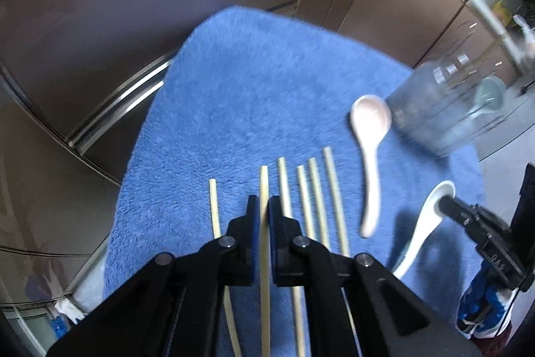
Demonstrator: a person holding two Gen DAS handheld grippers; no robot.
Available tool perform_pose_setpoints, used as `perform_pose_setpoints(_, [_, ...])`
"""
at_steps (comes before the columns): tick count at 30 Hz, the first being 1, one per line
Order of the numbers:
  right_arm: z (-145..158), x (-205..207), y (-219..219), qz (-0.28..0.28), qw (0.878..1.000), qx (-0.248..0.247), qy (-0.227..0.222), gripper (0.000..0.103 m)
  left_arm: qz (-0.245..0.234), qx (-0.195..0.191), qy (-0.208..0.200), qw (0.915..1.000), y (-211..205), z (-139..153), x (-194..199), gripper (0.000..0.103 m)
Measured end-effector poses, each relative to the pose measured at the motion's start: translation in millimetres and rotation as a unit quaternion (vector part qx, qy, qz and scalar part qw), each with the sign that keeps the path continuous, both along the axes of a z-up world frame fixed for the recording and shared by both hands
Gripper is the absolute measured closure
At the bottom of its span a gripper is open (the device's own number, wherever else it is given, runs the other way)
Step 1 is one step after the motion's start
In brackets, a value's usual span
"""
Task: Organize utensils
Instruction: 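Grasp another chopstick with the left tool while the right tool grasps a white spoon, then lower the chopstick into the holder with the left tool while the right tool drops the white spoon in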
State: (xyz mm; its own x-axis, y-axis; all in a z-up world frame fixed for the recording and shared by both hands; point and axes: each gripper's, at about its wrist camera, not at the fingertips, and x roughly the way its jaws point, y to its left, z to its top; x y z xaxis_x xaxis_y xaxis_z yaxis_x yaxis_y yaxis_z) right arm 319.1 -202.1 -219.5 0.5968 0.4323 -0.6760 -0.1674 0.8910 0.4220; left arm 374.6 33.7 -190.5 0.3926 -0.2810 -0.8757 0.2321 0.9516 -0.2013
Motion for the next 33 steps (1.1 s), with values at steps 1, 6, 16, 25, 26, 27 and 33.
perform_pose_setpoints(1, [5.9,-7.0,-0.5,-0.002,1.0,-0.005,-0.007,0.098,0.002,-0.005,-0.01,0.9999,2.2,7.8,-5.4,0.098])
perform_pose_setpoints(6, [39.0,-43.0,-7.5,-0.02,0.998,-0.031,-0.045,0.098,0.007,-0.032,-0.057,0.9979,10.1,46.3,-28.9,0.098])
perform_pose_setpoints(16, [114.0,-109.0,-55.8,-0.074,0.988,-0.077,-0.114,0.098,-0.009,-0.098,-0.15,0.9838,-6.0,120.3,-61.9,0.098])
perform_pose_setpoints(25, [187.6,-103.2,-86.1,-0.122,0.966,-0.129,-0.189,0.098,-0.039,-0.197,-0.252,0.9466,-76.1,201.0,-43.4,0.098])
perform_pose_setpoints(26, [195.4,-97.4,-87.1,-0.126,0.962,-0.14,-0.198,0.098,-0.036,-0.203,-0.263,0.9426,-81.9,207.2,-39.3,0.098])
perform_pose_setpoints(27, [200.5,-92.4,-87.6,-0.129,0.959,-0.147,-0.205,0.098,-0.03,-0.209,-0.277,0.9373,-89.6,214.4,-33.5,0.098])
perform_pose_setpoints(33, [210.5,-46.8,-83.9,-0.15,0.938,-0.203,-0.238,0.099,0.021,-0.245,-0.333,0.9102,-131.8,225.6,14.0,0.098])
